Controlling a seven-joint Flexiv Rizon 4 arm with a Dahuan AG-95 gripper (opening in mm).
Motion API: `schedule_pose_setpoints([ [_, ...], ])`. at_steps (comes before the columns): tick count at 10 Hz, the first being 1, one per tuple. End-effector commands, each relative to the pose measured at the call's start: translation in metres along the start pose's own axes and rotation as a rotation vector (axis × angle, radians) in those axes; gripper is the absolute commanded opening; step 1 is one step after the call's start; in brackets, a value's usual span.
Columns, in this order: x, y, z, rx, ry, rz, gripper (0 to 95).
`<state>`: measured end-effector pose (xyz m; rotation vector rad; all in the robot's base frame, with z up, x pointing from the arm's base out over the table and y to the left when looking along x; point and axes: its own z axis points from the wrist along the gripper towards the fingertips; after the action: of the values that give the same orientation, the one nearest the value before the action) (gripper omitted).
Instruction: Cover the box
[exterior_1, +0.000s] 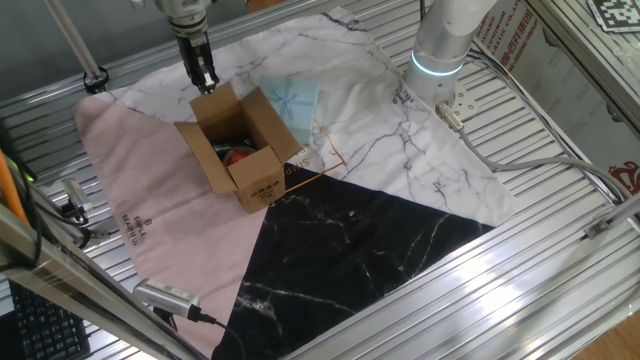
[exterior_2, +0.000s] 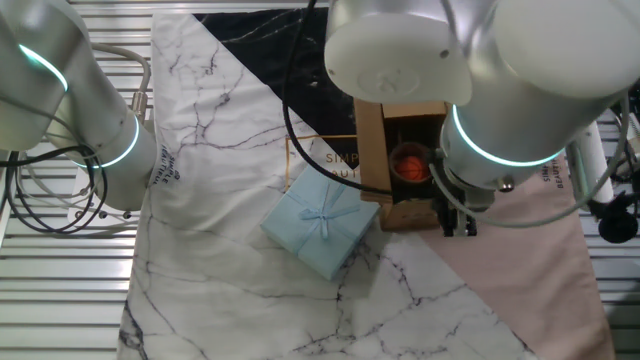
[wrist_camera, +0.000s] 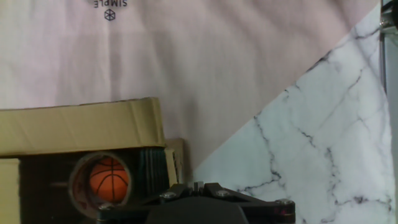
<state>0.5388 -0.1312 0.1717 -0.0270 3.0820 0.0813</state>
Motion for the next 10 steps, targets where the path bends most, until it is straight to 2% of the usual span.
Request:
schedule_pose_setpoints([
  [1, 0.001, 0.002, -0.001, 0.0, -0.001, 0.007, 0.0],
  [6, -0.002, 0.015, -0.006, -0.004, -0.001, 0.035, 0.0],
  [10, -0.002, 0.024, -0.004, -0.006, -0.003, 0.051, 0.0],
])
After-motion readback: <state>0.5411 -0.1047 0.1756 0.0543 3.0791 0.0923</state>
